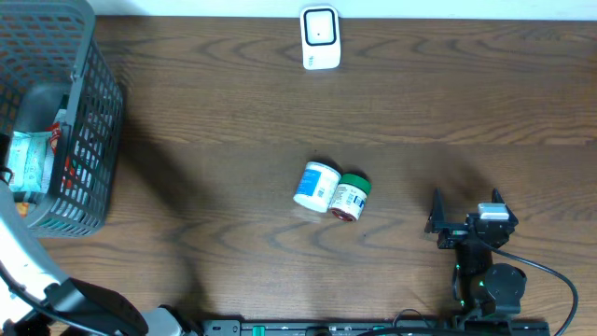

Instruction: Scan the item barcode

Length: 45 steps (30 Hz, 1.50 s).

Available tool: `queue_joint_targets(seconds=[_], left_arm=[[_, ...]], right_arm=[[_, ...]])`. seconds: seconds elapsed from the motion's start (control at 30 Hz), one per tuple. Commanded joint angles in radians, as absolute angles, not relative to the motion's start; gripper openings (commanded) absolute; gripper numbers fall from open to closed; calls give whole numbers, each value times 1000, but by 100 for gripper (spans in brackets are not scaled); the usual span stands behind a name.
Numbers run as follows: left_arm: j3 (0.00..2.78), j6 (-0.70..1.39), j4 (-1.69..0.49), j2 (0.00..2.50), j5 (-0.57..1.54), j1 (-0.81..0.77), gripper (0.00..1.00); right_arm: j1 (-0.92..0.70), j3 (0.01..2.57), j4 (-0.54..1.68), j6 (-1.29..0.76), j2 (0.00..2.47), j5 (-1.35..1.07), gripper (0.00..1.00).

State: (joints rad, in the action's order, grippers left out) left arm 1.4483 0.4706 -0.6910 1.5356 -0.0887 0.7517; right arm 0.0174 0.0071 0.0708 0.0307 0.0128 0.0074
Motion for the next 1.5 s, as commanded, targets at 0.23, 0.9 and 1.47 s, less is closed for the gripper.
queue_joint_targets(seconds=[0.23, 0.9, 1.47], left_arm=[[1465, 395, -664, 1605, -94, 754, 26], [1465, 254, -612, 1654, 18, 754, 19], [1465, 202, -615, 1655, 6, 754, 19]], right_arm=[[4, 6, 75, 35, 14, 10, 99], [4, 6, 75, 35, 13, 10, 99], [4, 6, 75, 35, 14, 10, 99]])
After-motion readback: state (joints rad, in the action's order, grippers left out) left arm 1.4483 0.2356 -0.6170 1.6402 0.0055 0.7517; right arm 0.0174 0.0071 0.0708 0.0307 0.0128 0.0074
